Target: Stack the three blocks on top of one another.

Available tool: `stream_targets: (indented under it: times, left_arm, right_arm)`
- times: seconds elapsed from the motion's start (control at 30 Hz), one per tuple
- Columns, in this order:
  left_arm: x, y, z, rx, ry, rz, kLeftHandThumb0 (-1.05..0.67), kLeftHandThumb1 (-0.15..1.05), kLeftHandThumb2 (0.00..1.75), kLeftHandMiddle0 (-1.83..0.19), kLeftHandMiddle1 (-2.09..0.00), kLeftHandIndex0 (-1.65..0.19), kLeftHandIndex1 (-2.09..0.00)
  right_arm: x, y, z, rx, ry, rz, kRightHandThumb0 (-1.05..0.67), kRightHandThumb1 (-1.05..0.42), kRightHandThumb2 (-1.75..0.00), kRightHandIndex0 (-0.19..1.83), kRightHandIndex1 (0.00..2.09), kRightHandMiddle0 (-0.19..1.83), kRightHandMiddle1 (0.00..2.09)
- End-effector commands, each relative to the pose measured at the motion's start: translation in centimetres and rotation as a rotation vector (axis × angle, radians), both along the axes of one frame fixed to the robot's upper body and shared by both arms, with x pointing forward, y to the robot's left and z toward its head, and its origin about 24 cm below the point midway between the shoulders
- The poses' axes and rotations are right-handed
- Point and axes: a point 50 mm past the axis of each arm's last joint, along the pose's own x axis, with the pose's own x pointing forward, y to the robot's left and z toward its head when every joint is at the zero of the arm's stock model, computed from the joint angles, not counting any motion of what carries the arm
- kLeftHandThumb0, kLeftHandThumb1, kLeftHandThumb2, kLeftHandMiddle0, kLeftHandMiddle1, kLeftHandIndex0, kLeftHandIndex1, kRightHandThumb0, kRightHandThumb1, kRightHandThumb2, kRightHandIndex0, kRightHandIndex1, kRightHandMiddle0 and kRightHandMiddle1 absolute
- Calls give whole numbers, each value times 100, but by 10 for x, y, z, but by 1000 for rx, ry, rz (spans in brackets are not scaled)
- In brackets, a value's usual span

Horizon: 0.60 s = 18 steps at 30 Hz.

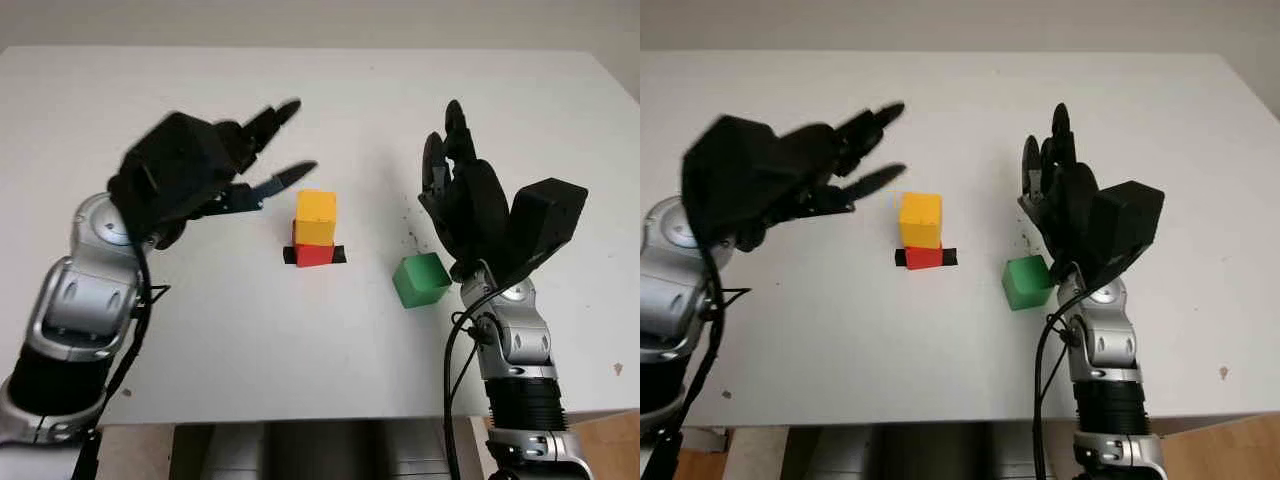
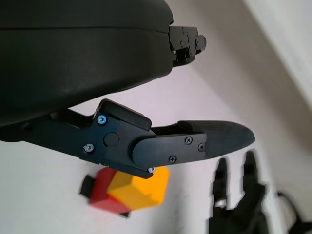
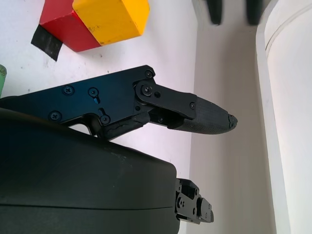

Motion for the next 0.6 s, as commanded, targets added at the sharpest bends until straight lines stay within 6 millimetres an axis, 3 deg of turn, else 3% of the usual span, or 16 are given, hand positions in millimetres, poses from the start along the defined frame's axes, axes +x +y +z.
stream_targets:
  times: [0.0,0.13,0.37,0.57]
  left_arm:
    - [-8,6,6,-67,-45,29,-85,105,55,8,-7,5,-8]
    - [-17,24,6,-215,-89,136,-87,105,49,0,-8,-3,-9]
    - [-15,52,-18,-304,-75,238,-83,105,60,11,-4,8,-3]
    - [-11,69,-65,-338,11,294,-80,105,54,19,0,19,0]
  right_arm:
    - [-2,-5,7,-15,-40,4,-65,-105,-67,-19,0,-19,0]
    - [0,-9,11,-43,-37,22,-65,-105,-67,-19,0,-19,0]
    - [0,-24,25,-140,-69,58,-62,-105,-68,-19,0,-19,0]
    - [-3,-46,48,-355,-81,34,-60,-103,-16,-7,7,-5,8]
